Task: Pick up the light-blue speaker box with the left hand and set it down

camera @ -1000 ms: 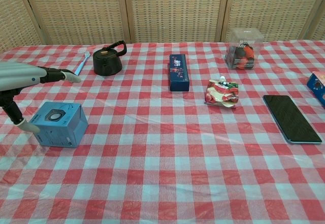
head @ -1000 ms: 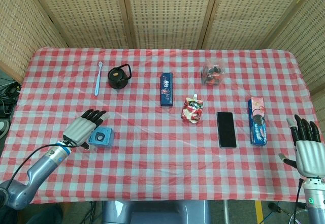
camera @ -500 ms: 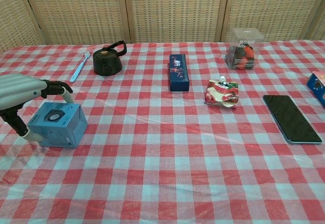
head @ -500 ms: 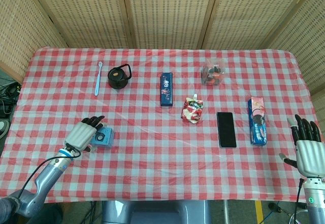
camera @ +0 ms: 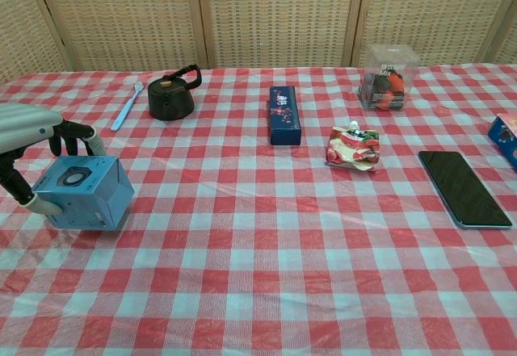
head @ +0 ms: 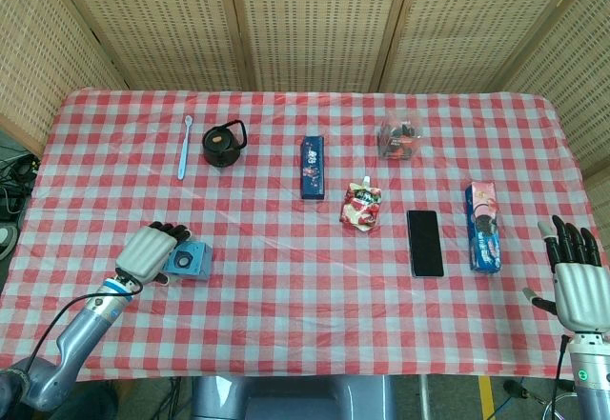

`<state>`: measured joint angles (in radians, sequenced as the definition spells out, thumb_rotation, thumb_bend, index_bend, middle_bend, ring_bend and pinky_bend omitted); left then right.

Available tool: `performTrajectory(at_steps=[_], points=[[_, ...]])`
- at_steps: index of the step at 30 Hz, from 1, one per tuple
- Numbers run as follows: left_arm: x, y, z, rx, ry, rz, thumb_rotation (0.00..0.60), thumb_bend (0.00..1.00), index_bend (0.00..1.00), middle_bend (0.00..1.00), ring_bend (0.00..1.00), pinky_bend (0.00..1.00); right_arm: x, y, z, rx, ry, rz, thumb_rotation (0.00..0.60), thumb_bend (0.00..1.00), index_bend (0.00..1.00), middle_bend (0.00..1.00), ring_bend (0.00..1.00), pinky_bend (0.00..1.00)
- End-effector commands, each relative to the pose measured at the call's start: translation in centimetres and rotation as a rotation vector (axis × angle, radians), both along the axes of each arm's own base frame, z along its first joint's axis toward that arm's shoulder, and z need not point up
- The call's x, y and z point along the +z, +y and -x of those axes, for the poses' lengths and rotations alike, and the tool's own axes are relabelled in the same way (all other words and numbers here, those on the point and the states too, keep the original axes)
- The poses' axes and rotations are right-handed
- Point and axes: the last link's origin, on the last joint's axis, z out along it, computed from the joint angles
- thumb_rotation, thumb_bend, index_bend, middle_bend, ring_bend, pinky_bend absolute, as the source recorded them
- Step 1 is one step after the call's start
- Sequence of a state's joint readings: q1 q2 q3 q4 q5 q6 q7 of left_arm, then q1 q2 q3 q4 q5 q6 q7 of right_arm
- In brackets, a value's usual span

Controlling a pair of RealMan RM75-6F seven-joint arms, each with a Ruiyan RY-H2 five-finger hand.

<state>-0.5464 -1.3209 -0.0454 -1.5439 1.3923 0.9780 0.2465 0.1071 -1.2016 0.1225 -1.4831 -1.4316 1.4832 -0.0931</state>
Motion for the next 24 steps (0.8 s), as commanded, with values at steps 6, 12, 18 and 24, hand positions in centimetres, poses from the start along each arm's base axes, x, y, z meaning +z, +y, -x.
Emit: performTrajectory(at_steps=[6,12,18,24], points=[[4.1,3.0,-1.5,0.134,0.004,0.156,0.6,0.17,0.5,0.33,0.34,0.35,-0.1,-0.1,-0.1,0.003,0.003,-0.003,0.6,0.0,0.0,0.0,0.0,0.0],[4.6,4.3,-1.9,0.309,-0.019,0.328,0.6,0.18,0.5,0.33,0.34,0.35,-0.3,-0.1,0.0,-0.003,0.006,-0.007,0.6,0.0,0.0,0.0,0.0,0.0],[4.2,4.9,-2.0,0.431,-0.021,0.439,0.6,0.18,0.5,0.33,0.34,0.34,-0.2,-0.2,0.1,-0.007,0.006,-0.004,0.6,0.0,0.0,0.0,0.0,0.0],[4.4,5.5,-2.3,0.521,-0.012,0.512,0.6,0.18,0.51,0.33,0.34,0.34,-0.2,-0.2,0.1,-0.009,0.005,-0.004,0.6,0.0,0.0,0.0,0.0,0.0]])
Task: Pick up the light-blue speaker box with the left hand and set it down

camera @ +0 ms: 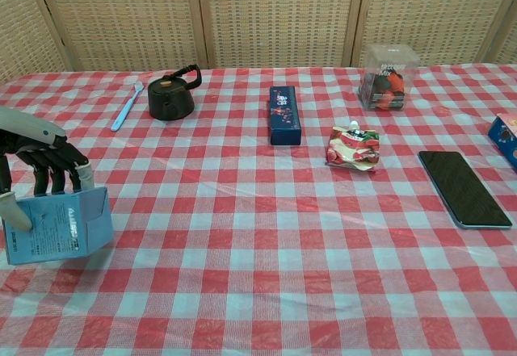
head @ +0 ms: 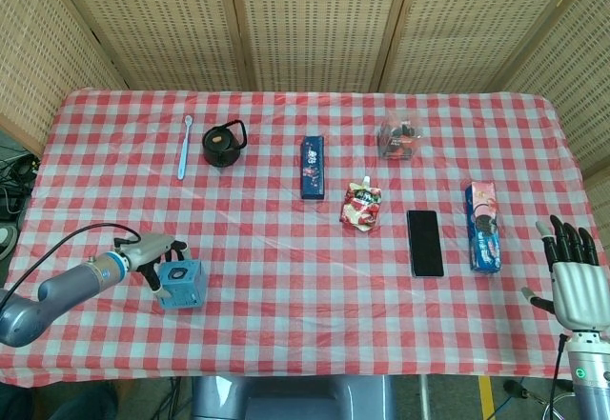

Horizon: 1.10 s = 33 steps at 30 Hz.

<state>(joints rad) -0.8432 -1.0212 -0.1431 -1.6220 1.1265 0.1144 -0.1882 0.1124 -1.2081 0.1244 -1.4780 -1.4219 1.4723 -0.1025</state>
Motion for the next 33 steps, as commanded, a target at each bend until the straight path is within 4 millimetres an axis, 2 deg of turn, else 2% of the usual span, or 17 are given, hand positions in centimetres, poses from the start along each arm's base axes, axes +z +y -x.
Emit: performTrajectory(at_steps=[1,3,5,6,8,10,13,25,28,29,30,31,33], points=[[0.7,1.3,-0.5,0.047,0.008,0.016,0.6,0.18,0.51,0.33,0.34,0.34,0.0,0.0,0.0,0.0,-0.001,0.0,0.6,0.0,0.0,0.0,0.0,0.0],[0.8,1.7,-0.4,0.051,0.026,0.026,0.6,0.18,0.5,0.33,0.34,0.32,0.0,0.0,0.0,-0.001,0.0,0.0,0.6,0.0,0.0,0.0,0.0,0.0],[0.6,2.0,-0.1,0.049,0.04,0.031,0.6,0.18,0.44,0.28,0.3,0.26,0.0,0.0,0.0,-0.001,-0.001,0.0,0.6,0.0,0.0,0.0,0.0,0.0],[0.4,2.1,0.0,0.048,0.046,0.033,0.6,0.17,0.36,0.2,0.22,0.18,0.0,0.0,0.0,-0.001,-0.001,0.001,0.6,0.0,0.0,0.0,0.0,0.0],[-0.2,2.3,0.2,0.045,0.036,0.018,0.6,0.11,0.11,0.04,0.04,0.03,0.0,0.0,0.1,-0.002,-0.002,0.001,0.6,0.0,0.0,0.0,0.0,0.0],[-0.5,2.6,0.3,0.036,-0.001,-0.033,0.6,0.05,0.0,0.0,0.0,0.0,0.1,0.0,0.0,-0.002,-0.002,0.001,0.6,0.0,0.0,0.0,0.0,0.0],[-0.4,2.8,0.3,0.018,-0.032,-0.094,0.6,0.01,0.0,0.0,0.0,0.0,0.1,0.0,0.1,-0.003,-0.002,0.001,0.6,0.0,0.0,0.0,0.0,0.0],[1.2,3.4,0.1,-0.028,-0.118,-0.262,0.6,0.01,0.0,0.0,0.0,0.0,0.0,0.0,0.0,-0.001,-0.003,0.0,0.6,0.0,0.0,0.0,0.0,0.0],[2.9,3.1,0.0,-0.065,-0.151,-0.34,0.6,0.0,0.0,0.0,0.0,0.0,0.1,0.1,-0.1,0.003,-0.007,0.0,0.6,0.0,0.0,0.0,0.0,0.0],[4.0,2.9,0.2,-0.099,-0.155,-0.39,0.6,0.0,0.0,0.0,0.0,0.0,0.1,0.1,-0.1,0.005,-0.009,0.001,0.6,0.0,0.0,0.0,0.0,0.0],[6.4,2.4,0.6,-0.193,-0.145,-0.524,0.6,0.0,0.0,0.0,0.0,0.0,0.1,0.2,-0.2,0.01,-0.013,0.0,0.6,0.0,0.0,0.0,0.0,0.0],[7.6,1.5,1.1,-0.238,-0.144,-0.607,0.6,0.0,0.0,0.0,0.0,0.0,0.1,0.2,-0.3,0.012,-0.015,0.0,0.6,0.0,0.0,0.0,0.0,0.0],[8.2,-0.4,1.7,-0.278,-0.153,-0.698,0.6,0.0,0.0,0.0,0.0,0.0,0.2,0.2,-0.4,0.015,-0.017,-0.002,0.6,0.0,0.0,0.0,0.0,0.0]])
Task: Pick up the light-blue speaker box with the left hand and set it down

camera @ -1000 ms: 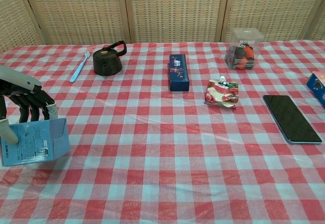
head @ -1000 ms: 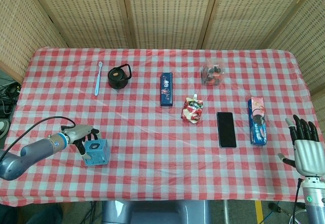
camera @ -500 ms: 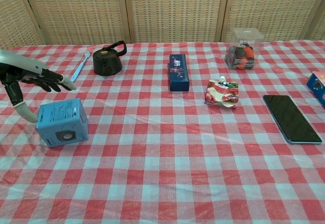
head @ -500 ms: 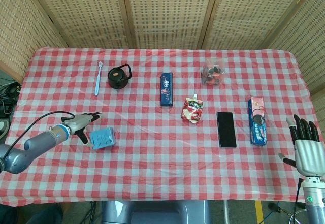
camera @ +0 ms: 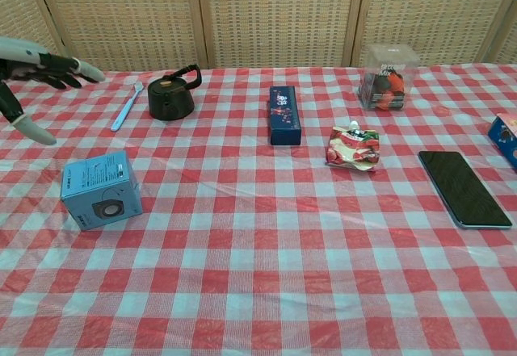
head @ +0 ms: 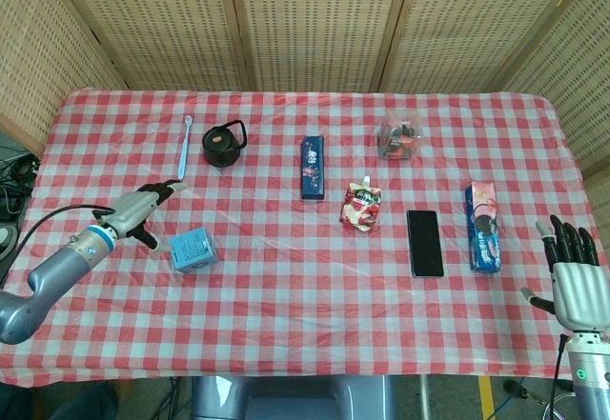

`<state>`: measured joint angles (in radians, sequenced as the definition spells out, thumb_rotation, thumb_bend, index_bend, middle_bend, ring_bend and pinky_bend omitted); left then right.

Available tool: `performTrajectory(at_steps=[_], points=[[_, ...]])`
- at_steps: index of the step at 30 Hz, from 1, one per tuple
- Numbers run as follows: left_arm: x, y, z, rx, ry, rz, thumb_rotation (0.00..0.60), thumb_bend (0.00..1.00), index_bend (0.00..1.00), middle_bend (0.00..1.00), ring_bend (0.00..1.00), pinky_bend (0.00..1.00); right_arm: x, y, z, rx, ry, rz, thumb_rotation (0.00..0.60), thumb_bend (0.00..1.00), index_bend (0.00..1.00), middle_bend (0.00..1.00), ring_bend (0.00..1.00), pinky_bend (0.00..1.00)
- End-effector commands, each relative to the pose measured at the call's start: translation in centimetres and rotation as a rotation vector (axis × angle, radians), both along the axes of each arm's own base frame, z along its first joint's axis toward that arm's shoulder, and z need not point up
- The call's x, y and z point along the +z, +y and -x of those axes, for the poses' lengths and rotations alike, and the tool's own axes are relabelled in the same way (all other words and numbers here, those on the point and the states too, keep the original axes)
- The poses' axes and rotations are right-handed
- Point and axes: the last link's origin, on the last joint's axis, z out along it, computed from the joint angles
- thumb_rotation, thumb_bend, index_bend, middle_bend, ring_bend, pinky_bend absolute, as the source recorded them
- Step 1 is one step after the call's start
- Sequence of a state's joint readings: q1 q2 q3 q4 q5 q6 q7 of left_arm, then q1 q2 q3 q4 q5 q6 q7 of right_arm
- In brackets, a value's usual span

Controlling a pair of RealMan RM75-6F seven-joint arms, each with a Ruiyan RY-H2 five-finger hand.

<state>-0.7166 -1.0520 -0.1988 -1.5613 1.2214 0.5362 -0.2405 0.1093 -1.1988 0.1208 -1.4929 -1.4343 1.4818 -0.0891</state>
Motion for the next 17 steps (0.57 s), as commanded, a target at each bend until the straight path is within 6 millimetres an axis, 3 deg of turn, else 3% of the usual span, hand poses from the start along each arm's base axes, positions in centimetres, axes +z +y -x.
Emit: performTrajectory(at_steps=[1,10,17], points=[[4.9,-4.6,1.6,-0.161,0.004,-0.362,0.6,0.0,0.0,0.0,0.0,0.0,0.0,0.1,-0.1,0.003,-0.004,-0.002,0.6,0.0,0.0,0.0,0.0,0.0],[5.8,-11.4,4.4,-0.119,0.008,-0.511,0.6,0.0,0.0,0.0,0.0,0.0,0.3,0.3,-0.3,0.019,-0.03,-0.007,0.6,0.0,0.0,0.0,0.0,0.0],[4.8,-14.5,5.8,-0.081,0.025,-0.512,0.6,0.0,0.0,0.0,0.0,0.0,0.6,0.3,-0.4,0.024,-0.043,-0.005,0.6,0.0,0.0,0.0,0.0,0.0]])
